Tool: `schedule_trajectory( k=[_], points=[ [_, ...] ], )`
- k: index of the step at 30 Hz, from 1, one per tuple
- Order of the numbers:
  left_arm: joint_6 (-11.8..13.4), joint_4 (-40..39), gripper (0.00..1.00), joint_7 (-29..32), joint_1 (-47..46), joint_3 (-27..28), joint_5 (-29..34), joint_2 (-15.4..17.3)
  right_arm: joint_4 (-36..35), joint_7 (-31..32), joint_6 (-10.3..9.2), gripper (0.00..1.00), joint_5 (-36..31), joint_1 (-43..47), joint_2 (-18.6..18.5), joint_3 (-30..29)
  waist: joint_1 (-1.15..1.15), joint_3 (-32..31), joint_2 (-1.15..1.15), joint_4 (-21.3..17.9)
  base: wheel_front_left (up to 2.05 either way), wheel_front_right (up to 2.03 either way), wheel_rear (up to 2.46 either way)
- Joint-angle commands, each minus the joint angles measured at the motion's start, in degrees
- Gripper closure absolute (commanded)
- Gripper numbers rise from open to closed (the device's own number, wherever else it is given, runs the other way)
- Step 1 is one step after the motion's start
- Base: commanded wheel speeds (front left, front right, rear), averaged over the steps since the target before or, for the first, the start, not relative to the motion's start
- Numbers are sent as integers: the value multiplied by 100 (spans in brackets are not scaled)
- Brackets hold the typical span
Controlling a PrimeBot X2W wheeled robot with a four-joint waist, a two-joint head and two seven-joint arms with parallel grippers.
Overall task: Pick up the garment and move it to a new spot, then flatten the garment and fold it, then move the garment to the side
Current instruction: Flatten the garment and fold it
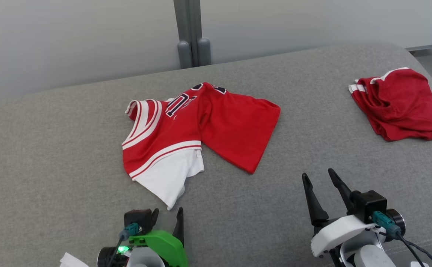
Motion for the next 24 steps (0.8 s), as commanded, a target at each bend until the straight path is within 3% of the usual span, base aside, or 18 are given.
schedule_trajectory(
  k=[1, 4, 5, 6, 7, 11, 12, 14, 24],
  points=[
    [25, 97, 0, -55, -139, -47, -58, 21, 12, -17, -9, 0, -25, -56, -12, 4, 0, 150, 0, -148, 0, 0, 0],
    [38, 291, 0, -159, -290, -148, -258, 21, 25, -17, -9, 0, -35, -82, -12, -3, 0, 195, 0, -180, 0, 0, 0],
    [46, 358, 9, -198, -331, -182, -321, 22, 28, -17, -9, 0, -40, -87, -12, -8, 0, 206, 0, -185, 0, 0, 0],
    [49, 402, 38, -274, -379, -201, -377, 22, 35, -17, -9, 0, -46, -91, -12, -16, 0, 215, 0, -183, 0, 0, 0],
    [68, 437, 50, -324, -411, -205, -451, 22, 49, -18, -9, 0, -48, -95, -12, -20, 0, 222, 0, -177, 0, 0, 0],
    [89, 582, 67, -442, -544, -360, -738, 22, 140, -17, -9, 0, -54, -124, -11, 19, 0, 233, 0, -97, 0, 0, 0],
    [87, 614, 82, -486, -591, -410, -828, 22, 179, -17, -9, 0, -36, -139, -12, 41, 0, 240, 0, -73, 0, 0, 0],
    [81, 641, 100, -539, -676, -486, -1005, 22, 258, -17, -9, 0, -2, -214, -12, 76, 0, 263, 0, -30, 0, 0, 0],
    [193, 589, 100, -730, -1047, -758, -1291, 22, 1356, 382, -9, 0, 375, -1311, -10, 369, 0, 503, 0, 341, 0, 0, 0]
  ],
)
